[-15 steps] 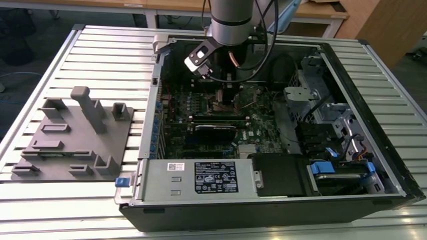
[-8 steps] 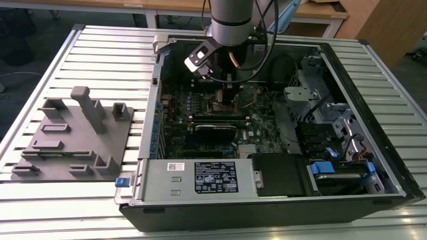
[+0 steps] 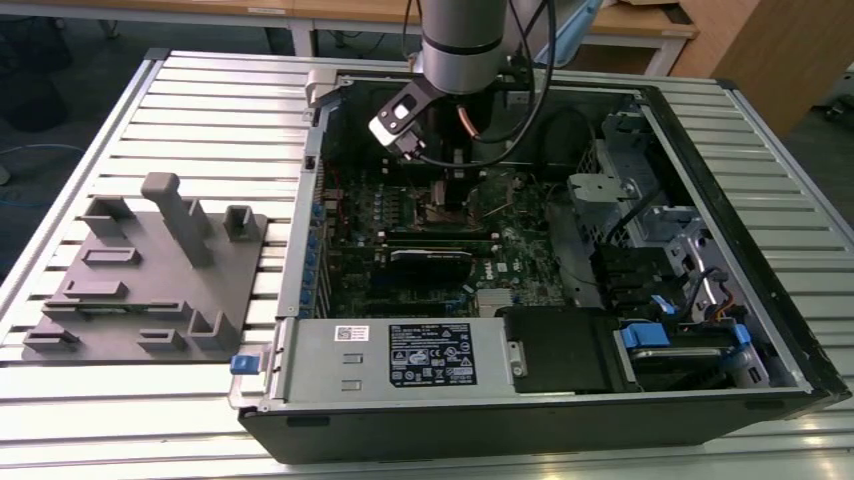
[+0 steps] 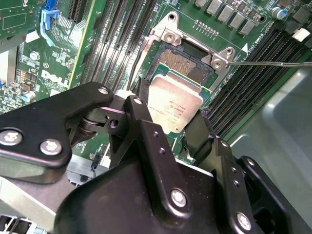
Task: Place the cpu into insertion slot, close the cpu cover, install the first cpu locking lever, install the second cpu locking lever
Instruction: 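Place the cpu into insertion slot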
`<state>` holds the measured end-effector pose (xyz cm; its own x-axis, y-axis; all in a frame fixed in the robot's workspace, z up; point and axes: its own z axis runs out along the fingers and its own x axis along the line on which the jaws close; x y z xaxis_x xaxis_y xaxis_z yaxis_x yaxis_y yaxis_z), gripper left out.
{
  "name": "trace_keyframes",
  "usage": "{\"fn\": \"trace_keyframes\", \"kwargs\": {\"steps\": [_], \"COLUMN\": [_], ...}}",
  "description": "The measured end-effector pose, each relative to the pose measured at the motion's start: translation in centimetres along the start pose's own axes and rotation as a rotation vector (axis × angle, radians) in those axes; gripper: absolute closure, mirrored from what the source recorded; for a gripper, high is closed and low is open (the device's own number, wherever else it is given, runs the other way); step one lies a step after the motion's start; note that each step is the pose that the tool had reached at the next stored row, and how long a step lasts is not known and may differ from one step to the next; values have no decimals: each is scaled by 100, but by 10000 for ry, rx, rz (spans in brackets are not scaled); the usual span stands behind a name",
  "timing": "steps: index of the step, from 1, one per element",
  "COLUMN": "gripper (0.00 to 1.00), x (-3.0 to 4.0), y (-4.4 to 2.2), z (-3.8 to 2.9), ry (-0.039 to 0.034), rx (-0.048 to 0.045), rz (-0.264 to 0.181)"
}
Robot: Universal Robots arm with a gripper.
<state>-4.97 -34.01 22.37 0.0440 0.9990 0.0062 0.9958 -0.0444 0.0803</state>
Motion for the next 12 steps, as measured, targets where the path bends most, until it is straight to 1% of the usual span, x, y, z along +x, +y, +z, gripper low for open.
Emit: {"fn": "trace_keyframes", "kwargs": {"steps": [4,12], "gripper": [46,46], "x": [0,0], "y": [-3,-20], "z": [14,41], "ry": [8,32], "rx": [1,3], "rz": [-86,-394]}}
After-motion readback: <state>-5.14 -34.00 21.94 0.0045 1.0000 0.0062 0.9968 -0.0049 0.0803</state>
